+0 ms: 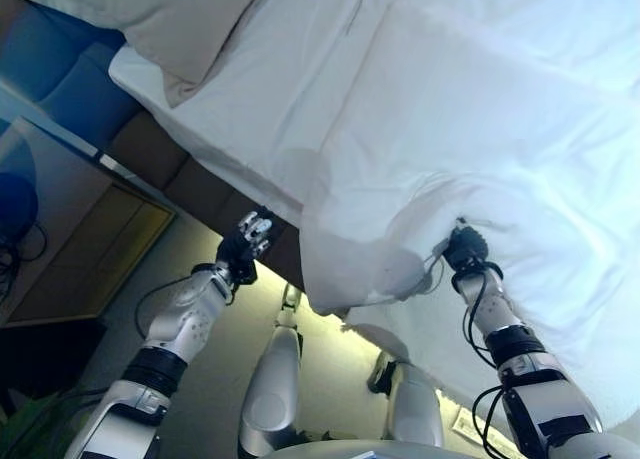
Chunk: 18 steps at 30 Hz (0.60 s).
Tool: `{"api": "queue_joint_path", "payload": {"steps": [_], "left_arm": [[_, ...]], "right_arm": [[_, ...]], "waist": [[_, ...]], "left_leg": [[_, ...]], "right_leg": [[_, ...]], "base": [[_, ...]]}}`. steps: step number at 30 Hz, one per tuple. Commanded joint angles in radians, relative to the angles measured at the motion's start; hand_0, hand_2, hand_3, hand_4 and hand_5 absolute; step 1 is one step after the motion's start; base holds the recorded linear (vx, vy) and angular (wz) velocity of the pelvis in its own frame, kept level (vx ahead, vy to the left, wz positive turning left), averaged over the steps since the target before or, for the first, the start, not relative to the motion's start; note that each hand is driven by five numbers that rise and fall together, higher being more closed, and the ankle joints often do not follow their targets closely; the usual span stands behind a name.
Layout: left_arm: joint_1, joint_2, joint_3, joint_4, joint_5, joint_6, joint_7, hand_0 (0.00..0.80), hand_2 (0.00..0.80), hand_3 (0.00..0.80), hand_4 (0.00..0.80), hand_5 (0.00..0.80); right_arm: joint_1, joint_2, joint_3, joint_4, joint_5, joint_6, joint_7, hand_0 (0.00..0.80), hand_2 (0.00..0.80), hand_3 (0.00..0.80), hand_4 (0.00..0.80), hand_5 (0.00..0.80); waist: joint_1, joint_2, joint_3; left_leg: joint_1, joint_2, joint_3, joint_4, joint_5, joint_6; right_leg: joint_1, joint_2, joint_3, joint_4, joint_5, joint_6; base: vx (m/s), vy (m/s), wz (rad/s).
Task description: Make the bed neatly
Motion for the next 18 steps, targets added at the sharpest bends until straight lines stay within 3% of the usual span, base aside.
{"api": "queue_joint_path", "payload": {"steps": [1, 7, 18], "left_arm": [[-0.062, -0.047, -0.051, 0.032, 0.044, 0.023, 0.023, 0.0, 0.0, 0.0, 0.0, 0.0], [-0.073, -0.134, -0.118, 0.06, -0.036, 0.105, 0.047, 0.0, 0.0, 0.0, 0.0, 0.0], [0.005, -0.206, -0.209, 0.136, -0.551, 0.485, 0.088, 0.0, 0.0, 0.0, 0.0, 0.0]], "right_arm": [[-0.057, 0.024, 0.034, -0.153, -0.063, -0.009, -0.005, 0.8, 0.8, 0.8, 0.8, 0.8], [-0.087, 0.091, 0.101, -0.283, -0.124, 0.013, -0.096, 0.8, 0.8, 0.8, 0.8, 0.8], [-0.121, 0.113, 0.166, -0.322, -0.208, 0.089, -0.229, 0.8, 0.8, 0.8, 0.8, 0.8]], "waist": [[0.025, -0.027, -0.038], [0.011, -0.018, -0.079], [-0.01, -0.001, -0.168]], "left_leg": [[0.079, 0.039, -0.014, 0.101, -0.146, 0.026], [0.173, 0.047, -0.003, 0.019, -0.131, 0.033], [0.316, 0.084, 0.036, -0.025, -0.142, 0.023]], "right_leg": [[0.047, -0.04, 0.021, -0.254, 0.305, 0.021], [0.121, -0.043, 0.026, -0.316, 0.319, 0.029], [0.227, -0.049, 0.054, -0.358, 0.316, 0.023]], "base": [[0.042, 0.028, 0.0], [0.038, 0.076, 0.0], [0.117, 0.058, 0.02]]}}
